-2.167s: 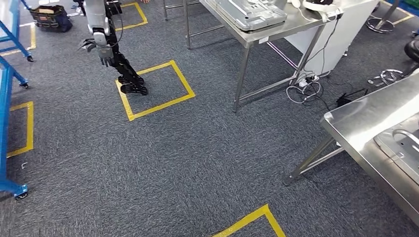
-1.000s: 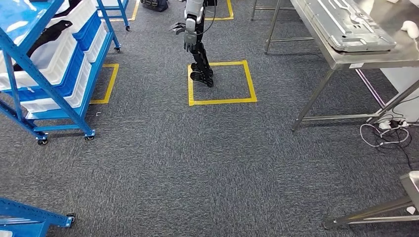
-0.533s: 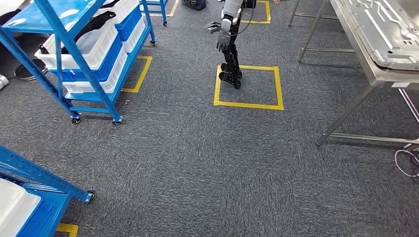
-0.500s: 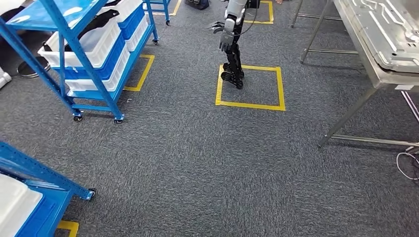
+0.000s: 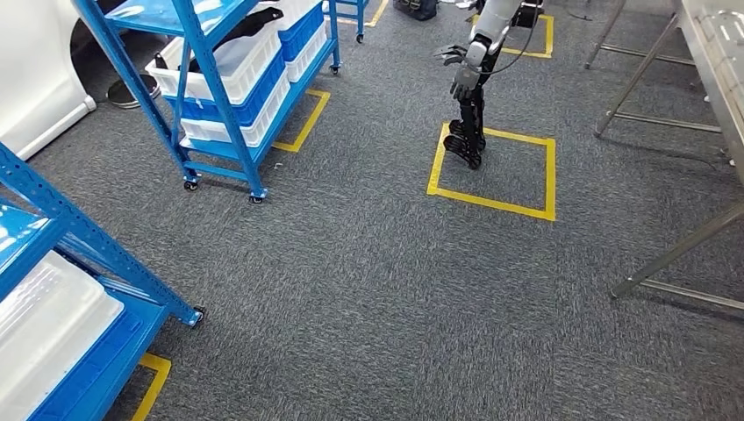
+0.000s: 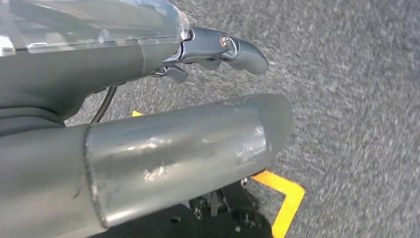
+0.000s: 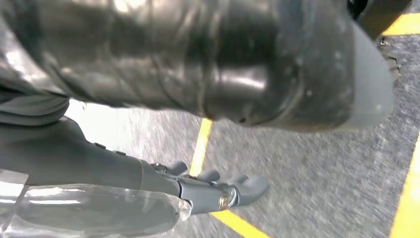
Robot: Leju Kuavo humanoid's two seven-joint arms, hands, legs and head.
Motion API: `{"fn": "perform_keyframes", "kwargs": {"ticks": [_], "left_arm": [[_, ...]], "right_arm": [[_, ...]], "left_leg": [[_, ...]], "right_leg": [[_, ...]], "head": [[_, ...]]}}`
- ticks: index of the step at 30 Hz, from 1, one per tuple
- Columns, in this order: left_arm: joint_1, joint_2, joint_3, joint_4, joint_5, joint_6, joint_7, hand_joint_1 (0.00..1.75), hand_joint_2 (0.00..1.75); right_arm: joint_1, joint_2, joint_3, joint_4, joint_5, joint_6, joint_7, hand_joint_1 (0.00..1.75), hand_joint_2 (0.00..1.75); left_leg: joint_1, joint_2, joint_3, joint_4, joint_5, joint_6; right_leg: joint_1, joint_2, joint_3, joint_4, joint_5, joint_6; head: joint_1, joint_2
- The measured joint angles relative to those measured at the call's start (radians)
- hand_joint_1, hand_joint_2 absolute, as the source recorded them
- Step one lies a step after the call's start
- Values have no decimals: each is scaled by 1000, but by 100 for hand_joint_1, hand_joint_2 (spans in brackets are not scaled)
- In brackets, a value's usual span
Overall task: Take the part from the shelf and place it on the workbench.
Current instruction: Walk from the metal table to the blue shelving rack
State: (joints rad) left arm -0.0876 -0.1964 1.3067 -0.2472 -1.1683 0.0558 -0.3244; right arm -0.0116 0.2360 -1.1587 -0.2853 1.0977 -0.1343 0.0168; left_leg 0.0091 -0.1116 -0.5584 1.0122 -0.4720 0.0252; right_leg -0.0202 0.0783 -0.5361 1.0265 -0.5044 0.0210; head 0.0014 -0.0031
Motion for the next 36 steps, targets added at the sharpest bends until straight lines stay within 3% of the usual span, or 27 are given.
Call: {"fn": "perform_keyframes", "kwargs": {"ticks": [2,3,5,7,9,10,11,12,14,16,18,20,22,24,25,26,27,29,31,33,34,36], "left_arm": [[2,0,0,0,-1,2,0,0,0],[4,0,0,0,-2,3,0,0,0],[5,1,0,0,-4,6,-1,0,0],[1,0,-1,0,-5,6,-1,0,0],[0,-1,-1,0,-6,8,-1,0,0],[1,-2,-1,0,-7,9,-1,0,0],[2,-2,-1,0,-8,11,-1,0,0],[2,-2,-1,0,-8,13,-1,0,0],[0,-2,-2,0,-9,16,-1,0,0],[-1,-3,-2,0,-9,18,-1,0,0],[1,-3,-2,0,-9,19,-2,0,0],[2,-5,-2,0,-9,19,-3,0,0],[-1,-7,-2,0,-8,19,-4,0,0],[-2,-8,-2,0,-8,19,-4,0,0],[-1,-8,-2,0,-7,19,-4,0,0],[0,-8,-2,0,-7,19,-4,0,0],[1,-9,-2,0,-7,19,-4,0,0],[0,-11,-2,0,-7,19,-4,0,0],[-1,-13,-2,0,-7,19,-4,0,0],[1,-12,-2,0,-6,20,-4,0,0],[3,-12,-2,0,-5,20,-4,0,0],[3,-11,-2,0,-5,21,-2,0,0]], "right_arm": [[-4,-1,0,0,2,1,1,0,0],[-5,-1,-1,0,4,2,2,0,0],[-4,-1,-2,0,8,4,5,0,0],[-1,-2,-6,1,12,5,10,0,0],[0,-3,-8,1,16,5,14,0,0],[0,-4,-8,1,18,6,15,0,0],[-1,-5,-9,1,20,7,17,0,0],[-2,-6,-9,1,21,8,19,0,0],[-3,-7,-11,1,23,10,24,0,0],[-5,-10,-14,1,26,13,30,0,0],[-11,-14,-15,2,30,15,34,0,0],[-12,-19,-16,2,35,16,35,0,0],[-10,-25,-18,4,38,16,36,0,0],[-9,-28,-21,7,39,16,38,0,0],[-9,-30,-22,8,40,16,39,0,0],[-9,-31,-23,9,40,16,40,0,0],[-8,-33,-23,10,40,16,40,0,0],[-6,-36,-24,10,40,15,41,0,0],[-7,-38,-25,12,40,15,41,0,0],[-11,-39,-25,13,43,15,41,0,0],[-12,-39,-25,13,45,15,41,0,0],[-10,-39,-25,13,51,16,41,0,0]], "left_leg": [[1,-23,-7,-3,4,-15],[2,-20,-11,0,2,-21],[1,24,-36,51,-32,-30],[3,82,-94,173,-99,-38],[6,102,-137,269,-133,-45],[6,106,-134,268,-123,-46],[7,112,-109,225,-96,-45],[6,126,-68,153,-61,-42],[1,166,0,29,-20,-31],[-5,181,15,-6,-17,-20],[-5,160,15,-12,-11,-11],[1,139,21,-26,-1,2],[2,118,21,-32,6,11],[1,92,17,-30,8,13],[0,78,16,-28,8,14],[0,63,16,-25,7,13],[1,48,17,-22,5,12],[0,20,13,-12,2,6],[0,-2,3,-6,1,-6],[2,-22,-5,-6,4,-20],[2,-16,-9,-1,0,-25],[1,33,-40,64,-41,-33]], "right_leg": [[1,-15,2,-7,0,-8],[0,-27,4,-12,3,-14],[-4,-55,9,-23,8,-28],[0,-86,10,-25,8,-36],[3,-117,10,-25,5,-38],[4,-131,11,-25,4,-37],[5,-143,13,-25,2,-36],[6,-155,16,-24,0,-33],[9,-175,23,-23,-6,-25],[12,-192,29,-23,-9,-15],[12,-204,35,-25,-12,-3],[9,-167,26,6,-41,7],[6,-106,-25,117,-106,12],[6,-84,-90,241,-151,14],[6,-81,-103,262,-145,14],[5,-79,-97,241,-118,13],[4,-72,-74,183,-75,11],[0,-29,-19,49,-12,5],[-1,0,0,-6,-1,-1],[1,-16,2,-10,0,-9],[-1,-28,4,-14,2,-16],[-2,-56,10,-23,4,-30]], "head": [[0,0],[0,0],[-2,0],[-4,0],[-4,0],[-4,0],[-4,0],[-4,0],[-3,0],[-3,0],[-3,0],[-2,0],[0,0],[0,0],[0,0],[0,0],[0,0],[0,0],[0,0],[0,0],[0,0],[-2,0]]}}
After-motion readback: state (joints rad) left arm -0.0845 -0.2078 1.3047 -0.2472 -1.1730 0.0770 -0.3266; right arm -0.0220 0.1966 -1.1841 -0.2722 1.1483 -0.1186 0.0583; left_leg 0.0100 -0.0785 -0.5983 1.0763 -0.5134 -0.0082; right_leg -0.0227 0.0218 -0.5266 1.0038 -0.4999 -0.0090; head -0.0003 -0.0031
